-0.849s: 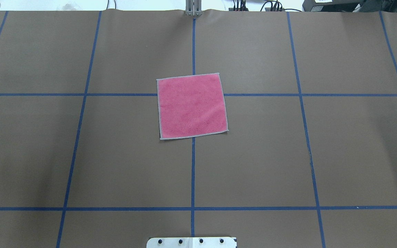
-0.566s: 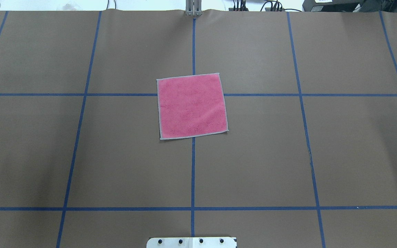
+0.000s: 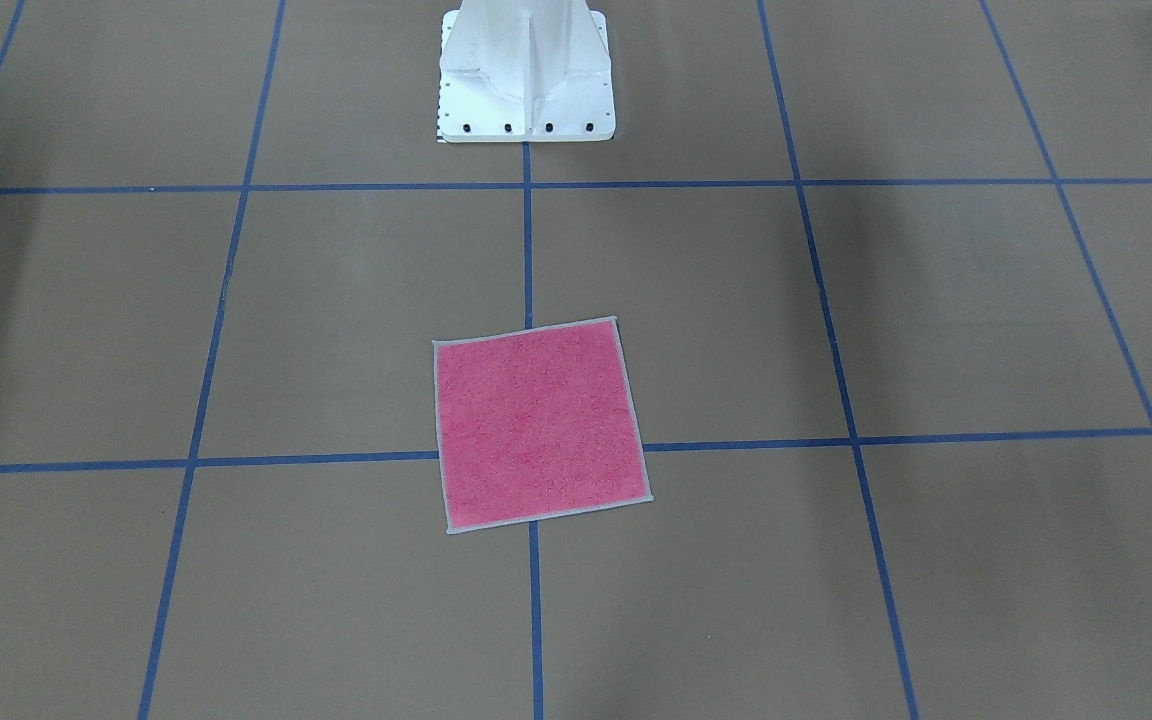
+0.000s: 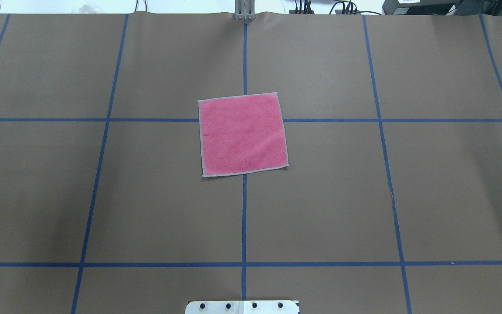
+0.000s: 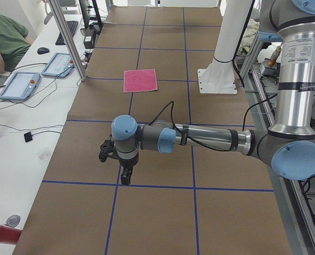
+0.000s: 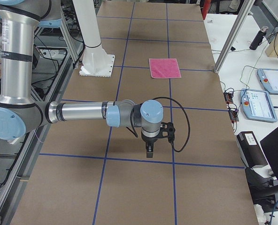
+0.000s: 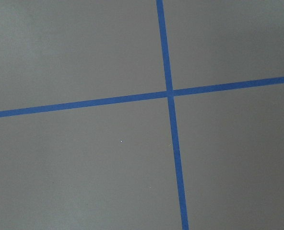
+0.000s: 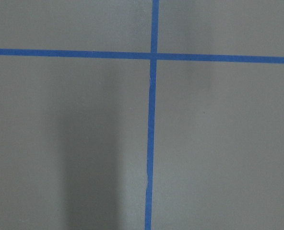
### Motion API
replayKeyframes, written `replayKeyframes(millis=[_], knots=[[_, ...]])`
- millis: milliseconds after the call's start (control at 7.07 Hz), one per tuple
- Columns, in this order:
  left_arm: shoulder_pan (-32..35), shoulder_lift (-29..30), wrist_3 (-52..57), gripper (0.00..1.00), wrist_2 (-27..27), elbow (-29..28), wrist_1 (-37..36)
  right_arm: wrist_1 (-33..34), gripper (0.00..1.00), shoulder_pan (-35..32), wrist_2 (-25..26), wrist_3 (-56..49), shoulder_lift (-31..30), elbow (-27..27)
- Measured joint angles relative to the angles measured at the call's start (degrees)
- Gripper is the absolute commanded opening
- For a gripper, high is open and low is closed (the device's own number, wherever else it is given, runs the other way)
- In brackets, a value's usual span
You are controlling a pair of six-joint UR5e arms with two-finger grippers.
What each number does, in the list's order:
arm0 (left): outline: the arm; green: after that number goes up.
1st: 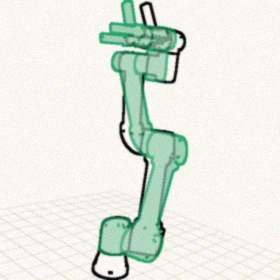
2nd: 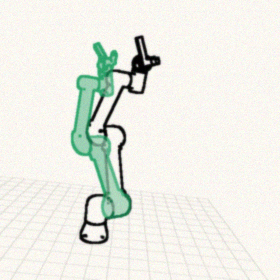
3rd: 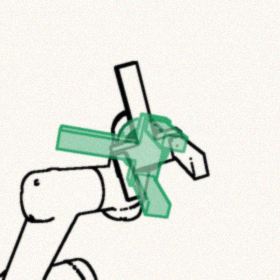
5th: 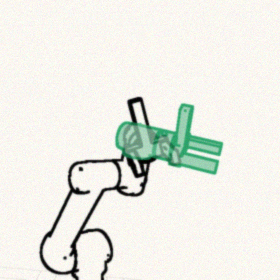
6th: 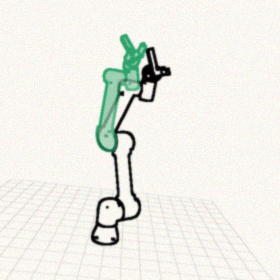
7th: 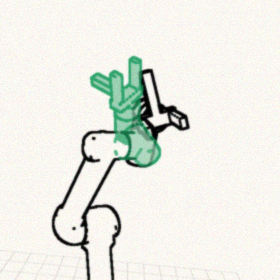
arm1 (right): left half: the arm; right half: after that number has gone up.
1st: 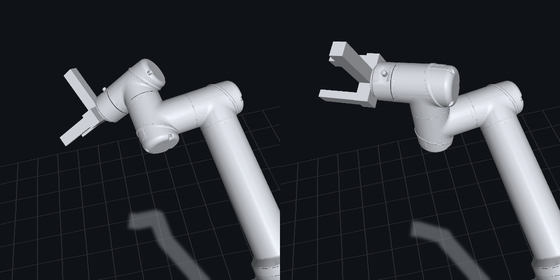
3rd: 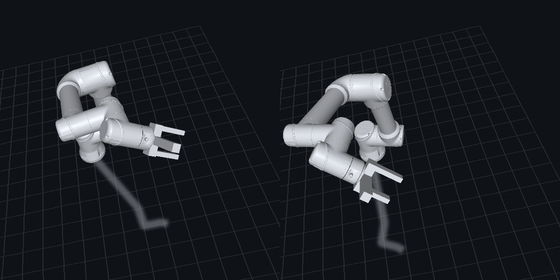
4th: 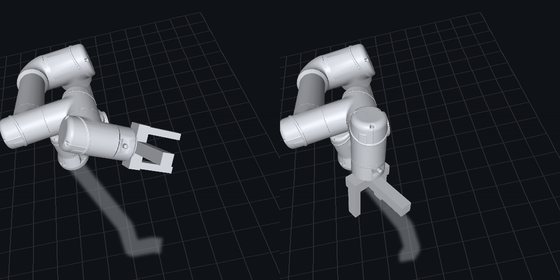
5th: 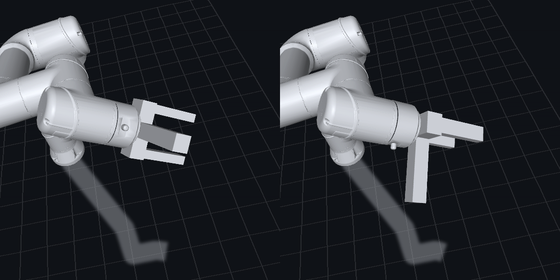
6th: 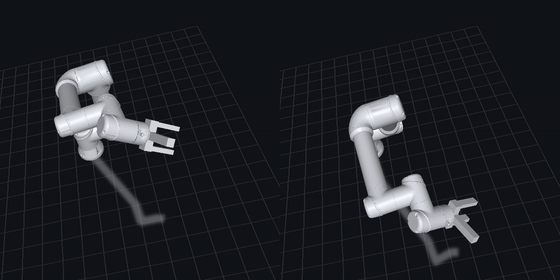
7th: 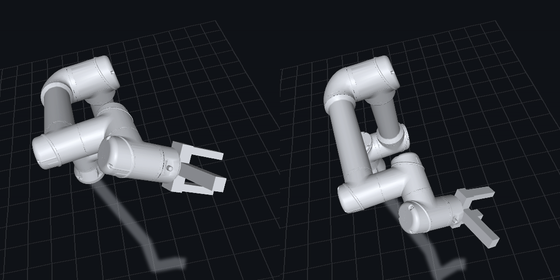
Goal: Fold towel twice with both arms
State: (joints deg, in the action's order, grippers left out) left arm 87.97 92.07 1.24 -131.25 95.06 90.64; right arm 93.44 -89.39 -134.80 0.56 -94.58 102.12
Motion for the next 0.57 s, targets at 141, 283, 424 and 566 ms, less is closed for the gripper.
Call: replayKeyframes(millis=[141, 283, 424, 566], knots=[[-0.36, 4.28, -0.61, 1.00, -0.15, -0.39, -1.15, 1.33, 1.00, 1.19, 0.00, 3.05, 4.82, -0.58], [-2.17, 8.25, -2.23, 1.00, -0.14, -0.25, -1.73, 2.59, 1.00, 4.27, 0.21, 7.28, 10.36, -1.74], [-5.42, 10.81, -5.92, 1.00, -0.15, 1.07, -1.74, 2.94, 1.00, 7.32, 0.48, 10.19, 14.67, -2.72], [-10.19, 12.75, -13.24, 1.00, -0.29, 3.28, -0.90, 2.91, 1.00, 9.96, 0.55, 11.81, 18.24, -3.24]])
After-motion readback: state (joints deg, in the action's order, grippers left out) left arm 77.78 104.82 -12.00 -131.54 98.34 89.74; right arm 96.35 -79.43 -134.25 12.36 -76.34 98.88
